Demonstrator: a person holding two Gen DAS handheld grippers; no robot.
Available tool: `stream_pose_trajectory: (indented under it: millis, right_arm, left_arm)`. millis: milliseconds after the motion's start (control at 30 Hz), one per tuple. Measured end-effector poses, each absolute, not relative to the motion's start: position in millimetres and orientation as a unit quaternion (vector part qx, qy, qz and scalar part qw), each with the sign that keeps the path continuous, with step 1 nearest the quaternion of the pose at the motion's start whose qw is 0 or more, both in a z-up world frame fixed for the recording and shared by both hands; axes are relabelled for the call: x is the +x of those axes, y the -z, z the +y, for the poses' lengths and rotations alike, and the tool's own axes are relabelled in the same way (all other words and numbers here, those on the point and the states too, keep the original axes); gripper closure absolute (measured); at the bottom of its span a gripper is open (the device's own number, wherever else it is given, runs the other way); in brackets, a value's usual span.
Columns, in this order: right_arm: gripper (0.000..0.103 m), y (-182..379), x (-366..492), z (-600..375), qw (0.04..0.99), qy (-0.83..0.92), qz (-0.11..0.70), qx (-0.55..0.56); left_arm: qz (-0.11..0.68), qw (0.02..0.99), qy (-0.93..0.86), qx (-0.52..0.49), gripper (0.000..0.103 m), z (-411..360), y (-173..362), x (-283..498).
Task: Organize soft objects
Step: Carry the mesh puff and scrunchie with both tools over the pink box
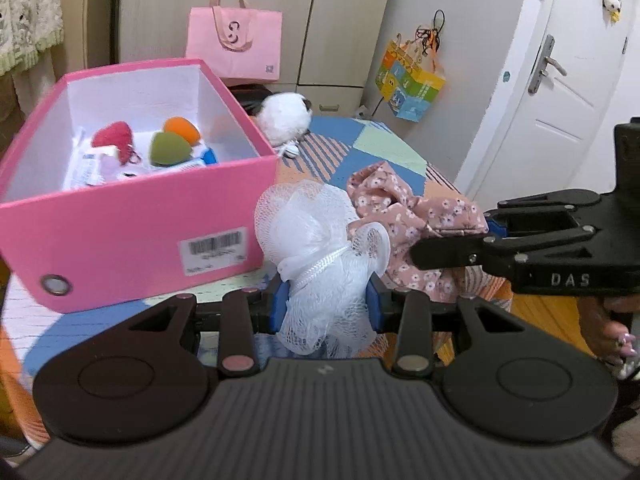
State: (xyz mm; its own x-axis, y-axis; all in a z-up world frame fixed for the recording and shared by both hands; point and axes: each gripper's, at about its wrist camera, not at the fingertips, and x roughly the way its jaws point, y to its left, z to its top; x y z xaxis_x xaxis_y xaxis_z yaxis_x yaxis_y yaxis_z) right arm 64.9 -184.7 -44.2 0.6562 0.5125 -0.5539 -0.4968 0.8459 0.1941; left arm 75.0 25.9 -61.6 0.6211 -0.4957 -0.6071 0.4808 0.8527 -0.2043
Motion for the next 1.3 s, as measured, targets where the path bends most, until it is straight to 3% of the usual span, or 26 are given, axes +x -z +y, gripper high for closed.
stream_pose_trajectory:
  millis: [367, 700, 900, 1300]
  right_arm:
    - [0.083, 14.1, 77.8, -165.6, 0.897, -0.316, 0.308, 0.02]
    - [0.082, -19.4, 103.6, -126.4, 0.904, -0.344, 0.253, -0.015]
    - [0.082, -32.5, 150.4, -108.7, 0.911, -0.339, 0.236, -0.001]
    - [0.082, -17.9, 260.0, -83.2, 0.914, -0.295, 0.279, 0.024]
  left_arm:
    - [0.309, 0.916, 0.255, -0.002, 0.065, 72.0, 23.2, 68.6]
    - [0.287, 0.929, 0.23, -0.053, 0.065, 116.3, -4.6, 113.3]
    - [0.295, 0.923, 0.229, -0.092, 0.065, 136.8, -9.3, 167.2]
    - [0.383, 0.896, 0.221, -0.034, 0.065, 121.6, 20.0, 261.7]
